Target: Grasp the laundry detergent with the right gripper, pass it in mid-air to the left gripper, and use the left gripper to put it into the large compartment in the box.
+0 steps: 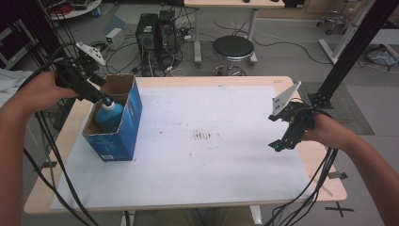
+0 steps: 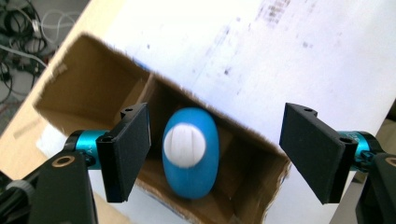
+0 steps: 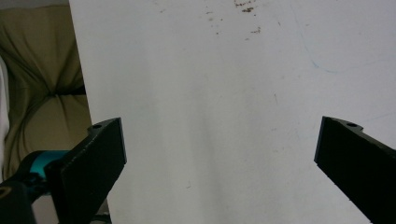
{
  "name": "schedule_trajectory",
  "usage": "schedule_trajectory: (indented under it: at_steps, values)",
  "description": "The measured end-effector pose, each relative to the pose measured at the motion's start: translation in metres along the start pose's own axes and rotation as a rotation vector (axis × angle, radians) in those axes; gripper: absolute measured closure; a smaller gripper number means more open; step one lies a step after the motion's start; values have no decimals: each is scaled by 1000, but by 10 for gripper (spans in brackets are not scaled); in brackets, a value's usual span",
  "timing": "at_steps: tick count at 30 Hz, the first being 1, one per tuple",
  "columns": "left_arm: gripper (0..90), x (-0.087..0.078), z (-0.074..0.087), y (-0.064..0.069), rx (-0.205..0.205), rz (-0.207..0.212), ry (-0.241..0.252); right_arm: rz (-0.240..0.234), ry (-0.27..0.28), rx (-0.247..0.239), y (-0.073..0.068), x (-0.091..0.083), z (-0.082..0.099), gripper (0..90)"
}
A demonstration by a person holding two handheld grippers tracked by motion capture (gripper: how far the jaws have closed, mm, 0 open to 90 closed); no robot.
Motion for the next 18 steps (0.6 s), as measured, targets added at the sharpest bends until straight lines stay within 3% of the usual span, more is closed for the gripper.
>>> schedule_trajectory:
  at_steps: [7,10,13,18]
  values:
    - [247,-3,-22,9,35,41,15,4,4,4,0,-2,0,11]
    - [247,3,-31,12,38,75,17,8,5,5,1,-3,0,12]
    - [247,12,-42,11,27,76,11,9,5,11,1,-3,0,11]
    - [247,27,-63,23,92,109,-4,12,7,12,1,-4,0,11]
Point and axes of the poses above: each handheld gripper's, and its own axes: x roughly forward along the jaws, z roughly out of its underside, y roughly to its right, the point moved 8 cm from there along x, roughly forward along the jaws, and after that the axes turned 6 degrees about -x, right-handed, at the moved point
